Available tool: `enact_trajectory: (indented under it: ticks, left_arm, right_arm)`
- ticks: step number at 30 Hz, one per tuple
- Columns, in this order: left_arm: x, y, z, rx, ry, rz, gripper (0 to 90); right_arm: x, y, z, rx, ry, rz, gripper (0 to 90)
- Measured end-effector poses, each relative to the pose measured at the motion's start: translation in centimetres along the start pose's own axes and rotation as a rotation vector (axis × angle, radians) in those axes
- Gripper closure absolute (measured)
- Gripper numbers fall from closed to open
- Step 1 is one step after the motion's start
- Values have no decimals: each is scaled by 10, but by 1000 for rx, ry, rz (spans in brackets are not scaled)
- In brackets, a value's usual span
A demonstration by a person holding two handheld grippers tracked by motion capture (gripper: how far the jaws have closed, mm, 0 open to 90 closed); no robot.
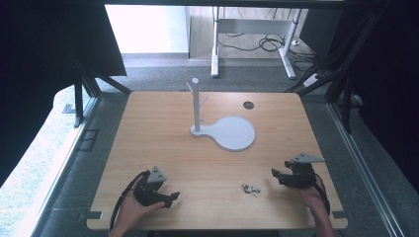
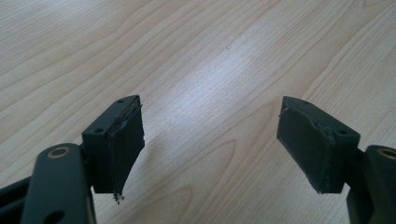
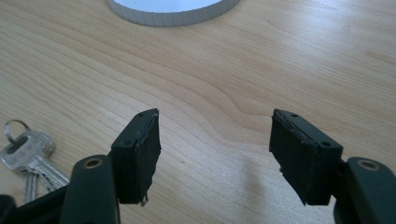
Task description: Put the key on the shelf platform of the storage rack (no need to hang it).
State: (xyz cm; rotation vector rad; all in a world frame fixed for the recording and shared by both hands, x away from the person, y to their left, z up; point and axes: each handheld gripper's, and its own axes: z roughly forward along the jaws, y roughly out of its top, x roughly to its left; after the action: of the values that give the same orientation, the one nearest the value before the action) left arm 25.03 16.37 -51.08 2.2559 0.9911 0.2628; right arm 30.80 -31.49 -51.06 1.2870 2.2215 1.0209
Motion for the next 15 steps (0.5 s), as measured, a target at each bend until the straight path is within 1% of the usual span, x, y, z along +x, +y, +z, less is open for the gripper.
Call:
enact_trajectory:
  ticks: [3, 5, 7, 9, 11, 15]
  left_arm:
    - [0, 0, 0, -3, -1, 1, 233]
    - [1, 0, 0, -6, 0, -7, 233]
    - [2, -1, 0, -3, 5, -13, 233]
    - [3, -1, 0, -3, 5, -14, 233]
    - [3, -1, -1, -5, 7, -17, 233]
    - [4, -1, -3, -13, 7, -21, 233]
  right_arm:
    - [-1, 1, -2, 0, 10, 5, 356]
    - [-1, 2, -3, 5, 13, 6, 361]
    - [-1, 4, -2, 7, 36, 12, 371]
    - [2, 8, 0, 12, 48, 3, 381]
    - [4, 11, 2, 26, 50, -6, 396]
    - [6, 19, 3, 72, 52, -15, 421]
